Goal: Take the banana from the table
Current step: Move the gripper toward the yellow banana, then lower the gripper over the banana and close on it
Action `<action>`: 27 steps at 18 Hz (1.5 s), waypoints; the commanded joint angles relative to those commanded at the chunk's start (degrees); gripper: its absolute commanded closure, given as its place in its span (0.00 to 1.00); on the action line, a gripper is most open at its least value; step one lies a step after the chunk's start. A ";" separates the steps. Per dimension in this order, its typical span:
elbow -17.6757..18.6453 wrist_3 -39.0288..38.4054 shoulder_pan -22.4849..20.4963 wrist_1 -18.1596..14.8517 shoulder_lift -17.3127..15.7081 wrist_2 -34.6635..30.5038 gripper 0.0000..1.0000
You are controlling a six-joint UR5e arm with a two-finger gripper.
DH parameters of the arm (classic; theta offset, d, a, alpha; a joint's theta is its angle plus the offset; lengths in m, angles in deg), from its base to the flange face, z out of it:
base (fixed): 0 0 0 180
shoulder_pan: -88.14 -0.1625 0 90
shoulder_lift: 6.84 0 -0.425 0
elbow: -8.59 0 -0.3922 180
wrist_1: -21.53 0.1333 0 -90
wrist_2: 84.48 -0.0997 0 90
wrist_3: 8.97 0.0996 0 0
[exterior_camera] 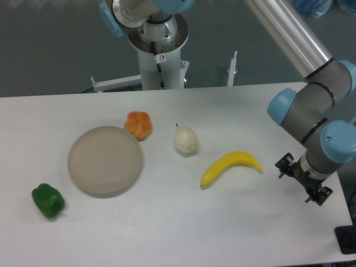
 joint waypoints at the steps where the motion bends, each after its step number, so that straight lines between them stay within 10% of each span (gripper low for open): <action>1: 0.35 0.00 -0.09 0.26 -0.09 0.00 0.00; 8: 0.96 -0.09 -0.79 -0.53 -0.53 0.00 0.00; 27: 18.72 -10.01 8.78 0.09 -9.76 2.90 0.00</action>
